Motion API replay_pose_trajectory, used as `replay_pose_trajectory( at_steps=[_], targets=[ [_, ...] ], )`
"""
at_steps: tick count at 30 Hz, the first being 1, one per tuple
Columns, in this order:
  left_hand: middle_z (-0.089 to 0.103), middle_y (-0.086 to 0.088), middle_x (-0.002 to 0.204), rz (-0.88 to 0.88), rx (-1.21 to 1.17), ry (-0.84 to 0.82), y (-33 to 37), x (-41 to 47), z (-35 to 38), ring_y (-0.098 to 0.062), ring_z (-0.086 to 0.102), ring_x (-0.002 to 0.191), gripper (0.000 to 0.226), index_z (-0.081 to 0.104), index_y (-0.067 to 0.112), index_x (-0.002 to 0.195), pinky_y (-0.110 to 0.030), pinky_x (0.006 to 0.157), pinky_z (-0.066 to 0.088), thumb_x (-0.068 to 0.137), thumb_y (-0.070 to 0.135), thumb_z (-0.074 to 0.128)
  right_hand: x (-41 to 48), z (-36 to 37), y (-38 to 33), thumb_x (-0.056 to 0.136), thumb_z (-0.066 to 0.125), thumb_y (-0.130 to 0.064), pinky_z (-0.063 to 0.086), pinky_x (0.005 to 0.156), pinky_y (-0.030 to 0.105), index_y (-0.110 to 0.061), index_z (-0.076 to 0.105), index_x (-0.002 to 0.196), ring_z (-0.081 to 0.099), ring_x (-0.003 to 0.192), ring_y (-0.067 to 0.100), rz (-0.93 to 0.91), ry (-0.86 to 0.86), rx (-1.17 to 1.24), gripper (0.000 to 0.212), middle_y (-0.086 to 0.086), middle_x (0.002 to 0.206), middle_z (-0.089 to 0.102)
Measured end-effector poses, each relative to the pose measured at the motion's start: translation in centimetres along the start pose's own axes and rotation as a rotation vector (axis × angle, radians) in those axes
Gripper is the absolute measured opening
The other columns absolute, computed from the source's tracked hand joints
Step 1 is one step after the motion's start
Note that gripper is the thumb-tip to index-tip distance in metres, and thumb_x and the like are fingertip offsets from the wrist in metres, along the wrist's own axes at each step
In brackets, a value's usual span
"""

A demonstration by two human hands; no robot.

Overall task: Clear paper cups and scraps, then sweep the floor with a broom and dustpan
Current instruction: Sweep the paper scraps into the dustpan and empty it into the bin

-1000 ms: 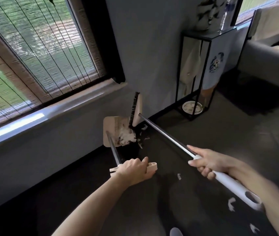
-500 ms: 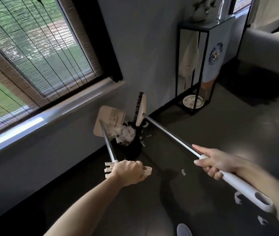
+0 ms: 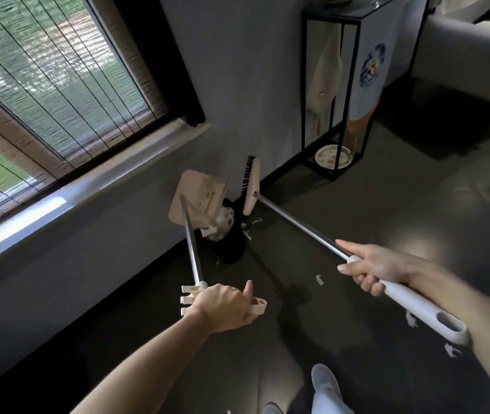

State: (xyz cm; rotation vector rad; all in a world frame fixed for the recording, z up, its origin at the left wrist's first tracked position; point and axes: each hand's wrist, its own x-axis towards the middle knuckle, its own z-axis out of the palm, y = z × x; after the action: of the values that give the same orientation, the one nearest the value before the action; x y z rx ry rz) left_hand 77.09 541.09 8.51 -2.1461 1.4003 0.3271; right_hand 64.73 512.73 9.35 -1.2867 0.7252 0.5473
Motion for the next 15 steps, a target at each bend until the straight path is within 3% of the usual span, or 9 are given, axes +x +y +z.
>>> replay_pose_trajectory(
  at_steps=[5, 10, 15],
  targets=[
    [0.066, -0.008, 0.113, -0.103, -0.1, 0.113, -1.0, 1.1, 0.1, -0.031, 0.067, 0.094, 0.076, 0.008, 0.014, 0.154, -0.037, 0.067, 0.047, 0.096, 0.062, 0.025, -0.3, 0.3, 1.1, 0.096, 0.053, -0.005, 0.033, 0.031, 0.015, -0.036, 0.012, 0.151, 0.035, 0.035, 0.004, 0.002, 0.014, -0.007, 0.076, -0.004, 0.042, 0.044],
    [0.071, -0.005, 0.107, -0.308, -0.336, 0.336, -6.0, -0.8, -3.4, -0.028, 0.069, 0.092, 0.079, 0.009, 0.018, 0.154, -0.04, 0.074, 0.053, 0.094, 0.056, 0.041, -1.0, -0.2, 2.1, 0.096, 0.056, -0.007, 0.034, 0.032, 0.015, -0.038, 0.014, 0.15, 0.036, 0.036, 0.005, 0.034, 0.045, -0.015, 0.075, -0.002, 0.046, 0.04],
    [0.07, -0.013, 0.089, -0.36, -0.505, 0.601, -7.2, -4.6, -7.8, -0.04, 0.067, 0.078, 0.076, 0.015, 0.027, 0.154, -0.049, 0.062, 0.055, 0.091, 0.053, 0.049, -1.5, 0.1, 2.4, 0.095, 0.057, -0.006, 0.034, 0.031, 0.016, -0.038, 0.017, 0.15, 0.035, 0.035, 0.005, 0.037, 0.092, 0.005, 0.075, -0.001, 0.047, 0.038]
  ],
)
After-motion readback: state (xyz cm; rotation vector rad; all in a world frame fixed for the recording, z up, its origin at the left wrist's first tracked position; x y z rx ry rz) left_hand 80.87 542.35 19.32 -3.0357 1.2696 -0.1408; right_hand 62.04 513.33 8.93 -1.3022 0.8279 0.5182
